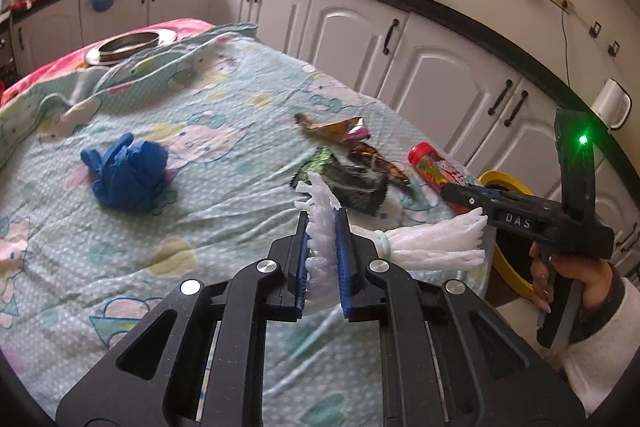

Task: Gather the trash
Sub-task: 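Carry both items over the yellow bin and open both grippers to drop them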

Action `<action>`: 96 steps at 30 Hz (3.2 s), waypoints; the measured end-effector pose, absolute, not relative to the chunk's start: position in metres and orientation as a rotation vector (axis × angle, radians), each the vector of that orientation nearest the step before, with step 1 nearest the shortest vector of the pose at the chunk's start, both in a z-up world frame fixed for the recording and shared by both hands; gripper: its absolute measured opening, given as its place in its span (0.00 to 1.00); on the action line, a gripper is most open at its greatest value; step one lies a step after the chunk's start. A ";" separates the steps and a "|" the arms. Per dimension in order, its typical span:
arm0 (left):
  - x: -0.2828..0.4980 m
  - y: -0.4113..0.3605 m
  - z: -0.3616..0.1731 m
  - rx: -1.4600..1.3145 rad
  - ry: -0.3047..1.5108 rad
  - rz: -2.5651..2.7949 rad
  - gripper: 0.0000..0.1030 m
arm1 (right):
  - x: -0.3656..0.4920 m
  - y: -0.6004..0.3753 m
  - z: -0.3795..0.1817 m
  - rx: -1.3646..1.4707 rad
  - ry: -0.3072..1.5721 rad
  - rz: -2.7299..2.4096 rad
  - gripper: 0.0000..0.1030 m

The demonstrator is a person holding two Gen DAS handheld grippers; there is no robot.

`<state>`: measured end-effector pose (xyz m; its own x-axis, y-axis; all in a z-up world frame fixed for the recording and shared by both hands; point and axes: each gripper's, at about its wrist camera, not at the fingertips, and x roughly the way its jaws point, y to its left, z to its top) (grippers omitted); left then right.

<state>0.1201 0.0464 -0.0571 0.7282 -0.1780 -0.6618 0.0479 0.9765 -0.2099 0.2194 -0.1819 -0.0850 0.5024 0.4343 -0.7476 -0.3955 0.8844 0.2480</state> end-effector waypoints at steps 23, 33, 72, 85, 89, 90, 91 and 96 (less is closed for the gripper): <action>0.127 -0.018 -0.017 -0.052 0.635 -0.197 0.07 | 0.170 -0.253 -0.024 0.135 0.776 0.481 0.31; 0.139 -0.055 -0.003 -0.005 0.599 -0.249 0.07 | 0.150 -0.295 -0.009 0.157 0.714 0.406 0.31; 0.179 -0.197 -0.014 0.117 0.591 -0.426 0.07 | 0.108 -0.406 -0.027 0.265 0.676 0.128 0.31; 0.189 -0.227 -0.042 0.155 0.643 -0.436 0.08 | 0.105 -0.426 -0.053 0.296 0.749 0.060 0.31; 0.193 -0.236 -0.053 0.178 0.664 -0.437 0.08 | 0.108 -0.429 -0.062 0.307 0.777 0.046 0.31; 0.194 -0.238 -0.056 0.185 0.668 -0.438 0.08 | 0.109 -0.429 -0.064 0.312 0.786 0.043 0.31; 0.194 -0.240 -0.059 0.190 0.672 -0.438 0.08 | 0.109 -0.429 -0.066 0.313 0.790 0.042 0.31; 0.198 -0.248 -0.073 0.213 0.694 -0.445 0.08 | 0.112 -0.429 -0.075 0.313 0.818 0.028 0.31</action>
<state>0.1979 -0.2477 -0.0727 0.6804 -0.3232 -0.6578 0.4624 0.8856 0.0432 0.1123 -0.4294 -0.0747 0.6863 0.1448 -0.7128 0.0954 0.9536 0.2856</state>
